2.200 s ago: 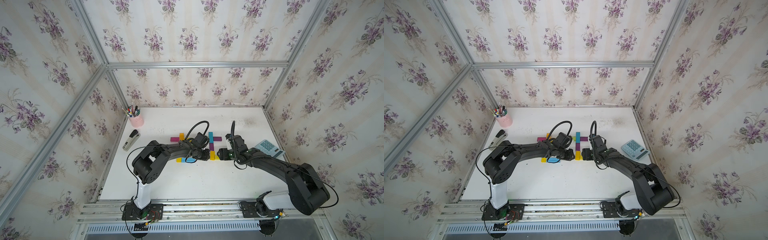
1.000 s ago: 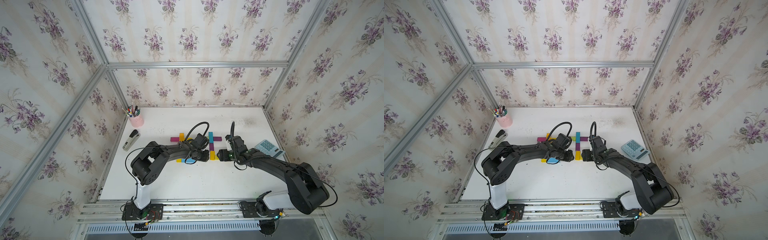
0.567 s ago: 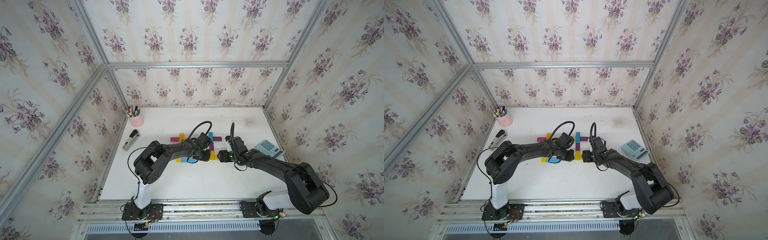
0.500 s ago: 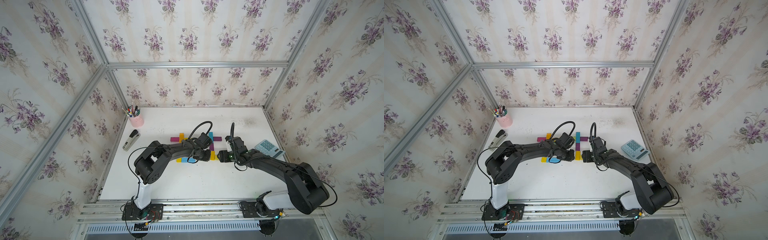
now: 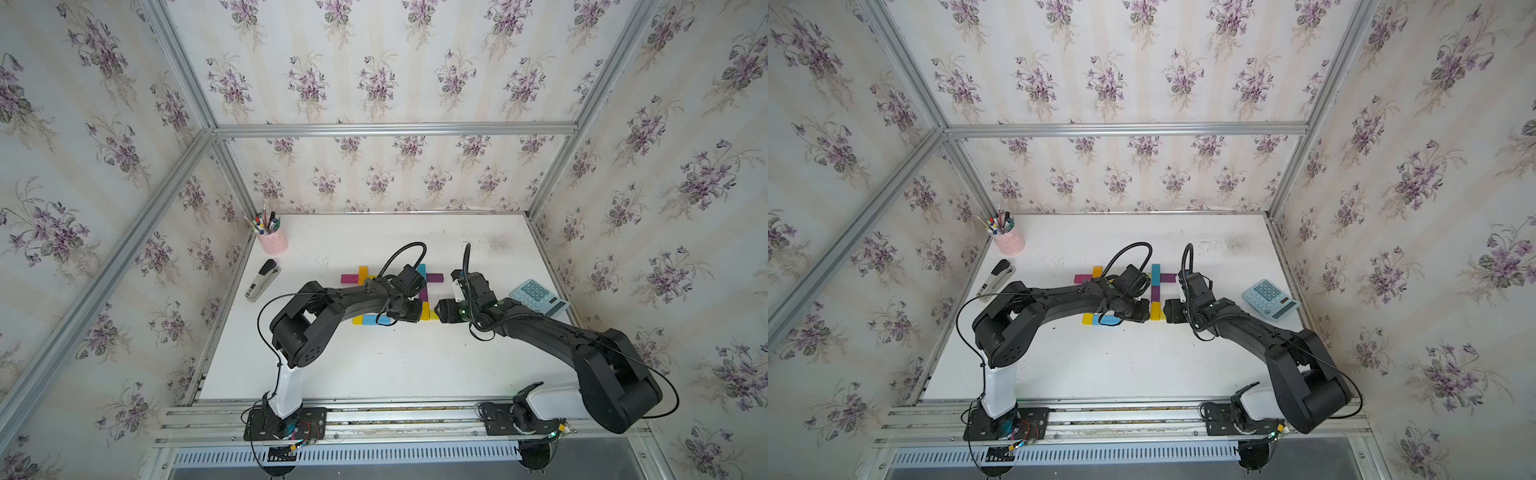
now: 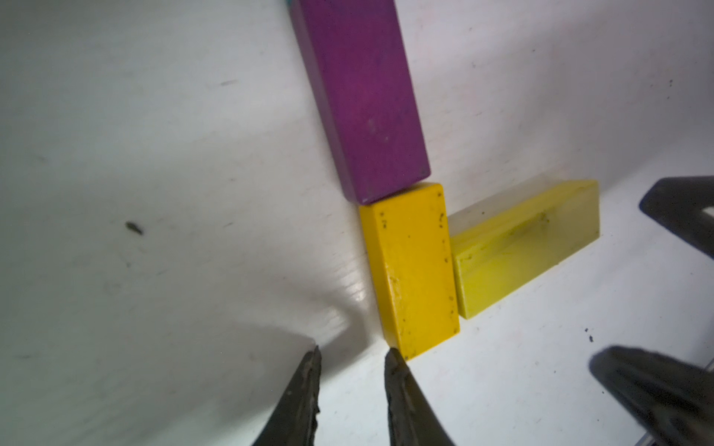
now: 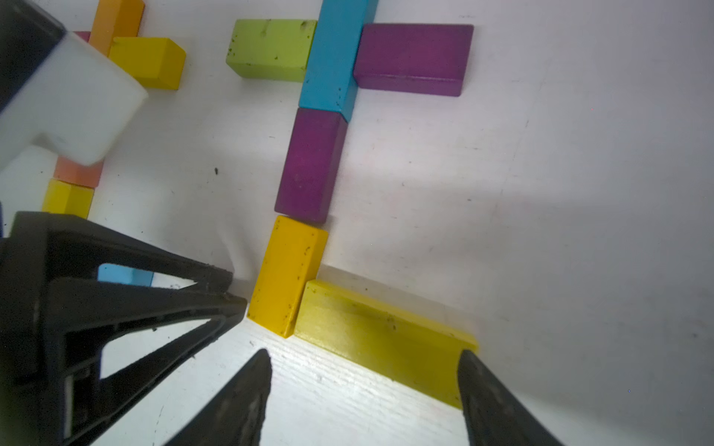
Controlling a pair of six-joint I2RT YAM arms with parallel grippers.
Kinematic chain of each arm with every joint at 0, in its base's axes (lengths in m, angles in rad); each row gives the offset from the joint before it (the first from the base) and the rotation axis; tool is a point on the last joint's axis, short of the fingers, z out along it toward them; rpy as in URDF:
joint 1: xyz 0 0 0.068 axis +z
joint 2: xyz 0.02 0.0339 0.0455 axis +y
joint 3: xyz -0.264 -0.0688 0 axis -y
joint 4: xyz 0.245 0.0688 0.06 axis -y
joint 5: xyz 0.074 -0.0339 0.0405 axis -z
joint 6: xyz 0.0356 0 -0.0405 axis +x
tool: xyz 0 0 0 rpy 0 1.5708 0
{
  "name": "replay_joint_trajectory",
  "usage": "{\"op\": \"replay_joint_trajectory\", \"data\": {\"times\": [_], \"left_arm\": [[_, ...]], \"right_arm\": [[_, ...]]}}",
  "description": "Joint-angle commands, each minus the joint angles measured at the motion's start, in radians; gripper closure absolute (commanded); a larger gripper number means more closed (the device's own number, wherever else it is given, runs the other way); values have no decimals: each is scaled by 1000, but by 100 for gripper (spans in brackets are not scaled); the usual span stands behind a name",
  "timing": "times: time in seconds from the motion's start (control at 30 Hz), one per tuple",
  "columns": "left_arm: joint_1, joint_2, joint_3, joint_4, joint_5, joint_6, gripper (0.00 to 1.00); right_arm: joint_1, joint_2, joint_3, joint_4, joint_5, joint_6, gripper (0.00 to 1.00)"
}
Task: Assemble the letter t with building blocks
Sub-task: Adjust the building block at the center of the board.
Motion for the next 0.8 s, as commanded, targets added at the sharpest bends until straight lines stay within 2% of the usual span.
{"op": "replay_joint_trajectory", "data": {"times": [0.0, 0.77], "left_arm": [[-2, 42, -18, -169, -66, -2, 68], [-5, 47, -22, -198, -105, -12, 66]], "right_arm": [[0, 4, 7, 16, 2, -6, 24], [0, 7, 5, 16, 4, -12, 24]]}}
